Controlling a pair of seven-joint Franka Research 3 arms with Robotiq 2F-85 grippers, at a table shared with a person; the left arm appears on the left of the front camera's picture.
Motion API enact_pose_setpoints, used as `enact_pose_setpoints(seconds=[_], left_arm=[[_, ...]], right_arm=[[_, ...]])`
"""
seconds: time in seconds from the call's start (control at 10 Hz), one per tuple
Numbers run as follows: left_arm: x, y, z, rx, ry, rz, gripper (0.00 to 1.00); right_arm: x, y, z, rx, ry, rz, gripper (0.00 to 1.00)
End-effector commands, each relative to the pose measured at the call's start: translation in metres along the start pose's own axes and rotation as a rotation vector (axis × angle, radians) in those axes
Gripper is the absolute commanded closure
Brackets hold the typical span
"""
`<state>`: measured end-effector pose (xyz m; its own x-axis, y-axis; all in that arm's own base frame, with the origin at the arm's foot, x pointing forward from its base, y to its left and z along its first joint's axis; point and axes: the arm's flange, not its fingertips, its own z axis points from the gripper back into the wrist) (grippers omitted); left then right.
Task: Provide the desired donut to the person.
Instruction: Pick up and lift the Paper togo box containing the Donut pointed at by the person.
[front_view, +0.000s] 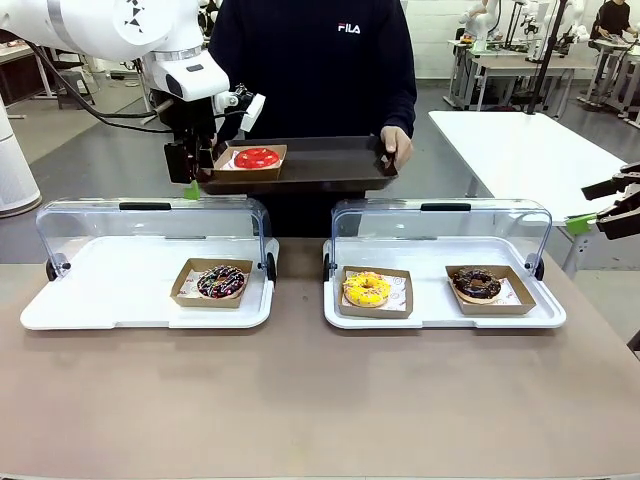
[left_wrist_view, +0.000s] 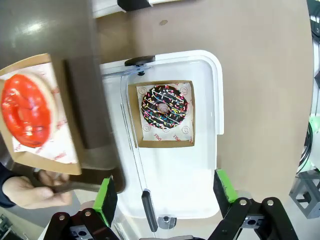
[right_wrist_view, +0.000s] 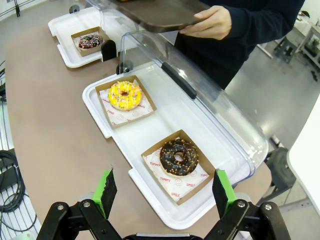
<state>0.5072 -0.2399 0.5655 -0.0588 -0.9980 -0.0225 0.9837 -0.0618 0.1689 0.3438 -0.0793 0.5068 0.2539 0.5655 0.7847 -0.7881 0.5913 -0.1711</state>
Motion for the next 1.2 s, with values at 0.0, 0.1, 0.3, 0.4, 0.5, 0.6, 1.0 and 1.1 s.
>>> enact_pose_setpoints(seconds=[0.0,0.1,0.3,0.4,0.5,0.6,1.0,1.1], left_arm=[[0.0,0.0,0.0,0.0,0.0,0.0,0.0],[-0.025,-0.006,0.019,0.006,-0.01,0.048,0.0],[-0.094,-0.031,0.036,-0.076,-0.175,0.158,0.0],[-0.139,-0.055,0.032,-0.076,-0.282,0.254,0.0],[-0.173,-0.079,0.024,-0.082,-0.376,0.338,0.0],[-0.196,-0.098,0.017,-0.072,-0.436,0.386,0.0],[-0.257,-0.153,-0.015,0.051,-0.597,0.454,0.0],[-0.271,-0.162,-0.026,0.091,-0.625,0.474,0.0]], right_arm=[[-0.002,0.0,-0.002,0.01,-0.019,0.002,0.0],[-0.002,0.0,-0.002,0.01,-0.019,0.002,0.0],[-0.002,0.0,-0.002,0.01,-0.019,0.002,0.0],[-0.002,0.0,-0.002,0.01,-0.019,0.002,0.0],[-0.002,0.0,-0.002,0.01,-0.019,0.002,0.0],[-0.002,0.0,-0.002,0.01,-0.019,0.002,0.0],[-0.002,0.0,-0.002,0.01,-0.019,0.002,0.0],[-0.002,0.0,-0.002,0.01,-0.019,0.002,0.0]])
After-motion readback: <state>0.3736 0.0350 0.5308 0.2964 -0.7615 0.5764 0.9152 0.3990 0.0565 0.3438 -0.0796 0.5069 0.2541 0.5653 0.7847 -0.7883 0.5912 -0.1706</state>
